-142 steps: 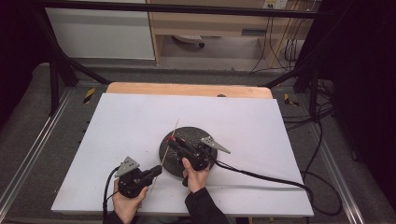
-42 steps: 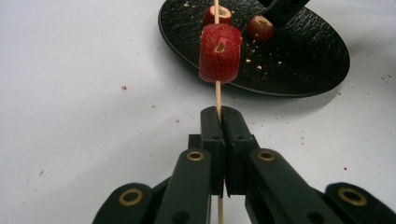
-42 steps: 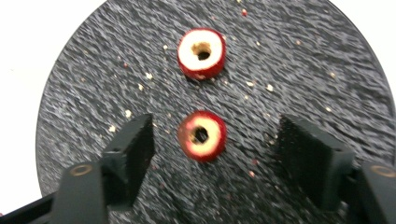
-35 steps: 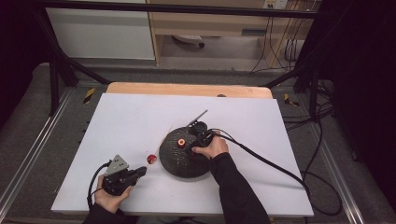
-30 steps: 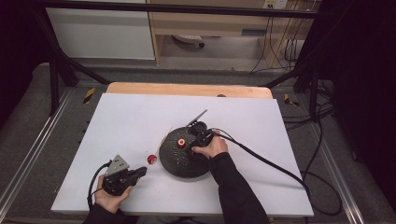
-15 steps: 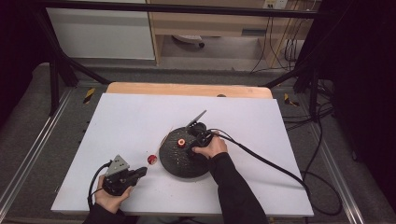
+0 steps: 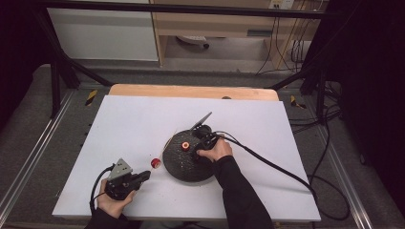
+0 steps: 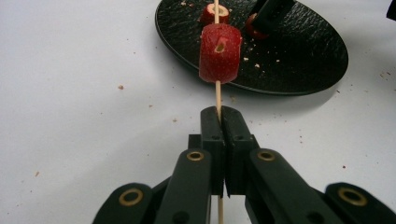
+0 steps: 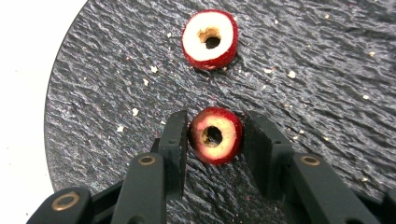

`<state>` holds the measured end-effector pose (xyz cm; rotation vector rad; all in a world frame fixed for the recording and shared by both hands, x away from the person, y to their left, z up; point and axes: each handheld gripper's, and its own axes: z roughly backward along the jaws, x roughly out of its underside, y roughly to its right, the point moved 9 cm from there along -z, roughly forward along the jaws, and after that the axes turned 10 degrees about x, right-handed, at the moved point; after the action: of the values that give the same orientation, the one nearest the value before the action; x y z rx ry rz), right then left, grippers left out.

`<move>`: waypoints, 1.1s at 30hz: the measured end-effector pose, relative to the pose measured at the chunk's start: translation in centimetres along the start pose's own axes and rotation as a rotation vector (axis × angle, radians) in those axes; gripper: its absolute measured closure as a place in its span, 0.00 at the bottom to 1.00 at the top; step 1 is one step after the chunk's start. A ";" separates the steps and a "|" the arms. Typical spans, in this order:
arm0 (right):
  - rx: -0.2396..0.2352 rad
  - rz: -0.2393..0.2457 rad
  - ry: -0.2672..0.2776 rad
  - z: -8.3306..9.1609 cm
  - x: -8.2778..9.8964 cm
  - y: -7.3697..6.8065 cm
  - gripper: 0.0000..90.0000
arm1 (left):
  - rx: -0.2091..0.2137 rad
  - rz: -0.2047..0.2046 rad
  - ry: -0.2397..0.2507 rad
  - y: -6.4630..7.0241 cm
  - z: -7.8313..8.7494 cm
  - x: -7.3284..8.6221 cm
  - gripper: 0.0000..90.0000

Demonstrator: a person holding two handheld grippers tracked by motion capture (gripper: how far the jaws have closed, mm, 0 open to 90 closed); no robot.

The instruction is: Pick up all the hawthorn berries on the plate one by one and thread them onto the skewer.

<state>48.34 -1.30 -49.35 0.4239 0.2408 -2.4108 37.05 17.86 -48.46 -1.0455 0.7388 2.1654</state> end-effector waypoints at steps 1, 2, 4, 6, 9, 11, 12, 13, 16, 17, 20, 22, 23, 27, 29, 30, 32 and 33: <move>-0.002 -0.004 0.000 0.1 0.0 0.0 0.69 | 0.000 0.000 0.000 0.0 0.0 0.0 0.98; 0.000 0.004 0.003 0.1 0.0 0.1 0.69 | 0.000 0.000 0.000 0.0 0.0 0.0 0.98; -0.006 -0.008 0.007 0.4 -0.1 0.0 0.69 | 0.000 0.000 0.001 0.0 0.0 0.0 0.98; -0.010 -0.007 0.020 0.6 -0.2 0.1 0.69 | 0.000 -0.001 0.000 0.0 0.0 0.0 0.98; -0.012 -0.016 0.020 1.0 -0.3 0.1 0.69 | 0.002 -0.002 -0.002 0.1 -0.1 0.0 0.98; -0.014 -0.028 0.032 1.3 -0.4 0.1 0.69 | 0.002 -0.002 -0.001 0.1 -0.1 0.0 0.98; -0.017 -0.022 0.037 1.5 -0.4 0.1 0.69 | 0.002 -0.002 -0.002 0.1 -0.1 0.0 0.98; -0.016 -0.026 0.042 1.6 -0.4 0.1 0.69 | 0.001 -0.002 -0.002 0.1 -0.1 0.0 0.98; -0.014 -0.029 0.065 2.1 -0.5 0.1 0.69 | 0.002 -0.004 -0.001 0.1 -0.1 0.0 0.98; -0.015 -0.029 0.072 2.2 -0.5 0.1 0.69 | 0.001 -0.004 -0.001 0.1 -0.1 0.0 0.98; -0.020 -0.038 0.092 2.4 -0.5 -0.1 0.69 | 0.000 -0.004 0.001 0.1 -0.1 0.0 0.98; -0.029 -0.045 0.108 2.6 -0.6 -0.3 0.69 | 0.001 -0.005 0.001 0.2 0.0 0.0 0.98; -0.031 -0.046 0.109 2.6 -0.5 -0.4 0.69 | 0.001 -0.005 0.001 0.2 -0.1 0.0 0.98; -0.049 -0.054 0.145 3.0 -0.4 -0.5 0.69 | 0.001 -0.007 0.003 0.2 0.0 0.0 0.98; -0.063 -0.067 0.164 3.2 -0.3 -0.6 0.69 | 0.002 -0.008 0.005 0.2 -0.1 -0.1 0.98; -0.068 -0.071 0.176 3.4 -0.2 -0.6 0.69 | 0.003 -0.007 0.006 0.2 -0.1 -0.1 0.98; -0.086 -0.083 0.201 3.7 -0.2 -0.7 0.69 | 0.003 -0.008 0.006 0.2 -0.1 -0.1 0.98; -0.092 -0.086 0.217 3.8 -0.2 -0.7 0.69 | 0.004 -0.008 0.006 0.3 -0.1 -0.1 0.98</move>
<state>47.07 -1.72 -45.71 0.6449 0.4730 -2.4258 36.93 17.61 -48.40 -1.0519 0.7401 2.1546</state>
